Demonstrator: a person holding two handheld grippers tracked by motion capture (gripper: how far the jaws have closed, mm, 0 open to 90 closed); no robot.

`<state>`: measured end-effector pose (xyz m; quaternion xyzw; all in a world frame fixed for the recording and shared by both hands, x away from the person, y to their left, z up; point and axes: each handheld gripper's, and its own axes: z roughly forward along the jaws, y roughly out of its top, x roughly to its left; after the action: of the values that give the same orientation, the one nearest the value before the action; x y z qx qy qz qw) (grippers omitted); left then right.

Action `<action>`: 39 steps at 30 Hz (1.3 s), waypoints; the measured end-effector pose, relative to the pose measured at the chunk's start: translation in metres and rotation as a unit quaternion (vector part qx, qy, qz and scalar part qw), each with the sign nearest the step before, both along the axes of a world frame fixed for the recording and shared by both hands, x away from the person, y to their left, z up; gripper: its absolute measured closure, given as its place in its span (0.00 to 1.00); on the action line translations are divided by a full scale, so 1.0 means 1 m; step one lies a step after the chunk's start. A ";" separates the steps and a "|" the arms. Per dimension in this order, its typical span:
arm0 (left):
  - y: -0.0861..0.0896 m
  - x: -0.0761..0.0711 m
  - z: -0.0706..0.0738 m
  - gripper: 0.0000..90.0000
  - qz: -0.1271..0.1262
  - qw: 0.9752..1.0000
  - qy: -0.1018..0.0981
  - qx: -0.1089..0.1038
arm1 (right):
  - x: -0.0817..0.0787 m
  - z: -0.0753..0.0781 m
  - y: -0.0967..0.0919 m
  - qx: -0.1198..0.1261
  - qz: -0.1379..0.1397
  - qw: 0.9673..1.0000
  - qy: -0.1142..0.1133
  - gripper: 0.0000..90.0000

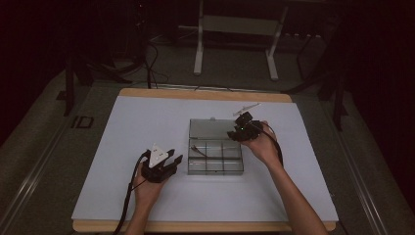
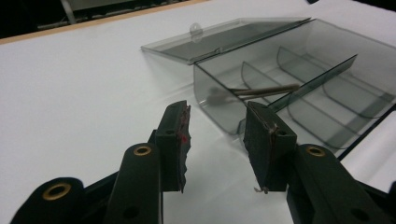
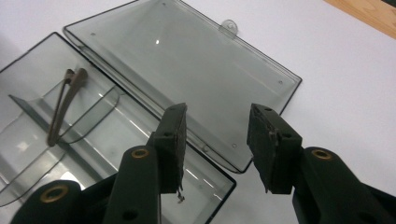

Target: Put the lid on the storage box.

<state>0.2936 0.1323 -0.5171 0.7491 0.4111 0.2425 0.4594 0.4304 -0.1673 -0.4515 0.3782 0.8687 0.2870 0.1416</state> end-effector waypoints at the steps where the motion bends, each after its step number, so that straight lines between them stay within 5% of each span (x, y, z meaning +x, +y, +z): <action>1: -0.001 0.000 0.001 0.67 -0.001 1.000 -0.001 0.000 | 0.000 -0.001 -0.002 0.001 -0.006 1.000 0.000 0.64; 5: -0.005 -0.001 0.004 0.67 -0.005 1.000 -0.002 -0.001 | 0.001 -0.004 -0.004 -0.001 -0.009 1.000 -0.013 0.64; 23: -0.020 -0.001 0.002 0.67 -0.020 1.000 0.017 0.007 | 0.008 -0.019 -0.016 0.028 -0.039 0.999 0.003 0.75; 34: -0.029 0.002 -0.003 0.67 -0.026 0.999 0.027 0.017 | 0.014 -0.028 -0.023 0.040 -0.067 0.997 0.015 0.73; 39: -0.032 0.003 -0.006 0.67 -0.027 0.999 0.030 0.019 | 0.018 -0.029 -0.026 0.069 -0.076 0.994 0.030 0.71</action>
<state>0.2969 0.1006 -0.5228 0.7756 0.3993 0.2150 0.4390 0.4481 -0.1934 -0.4806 0.4602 0.8194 0.3235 0.1102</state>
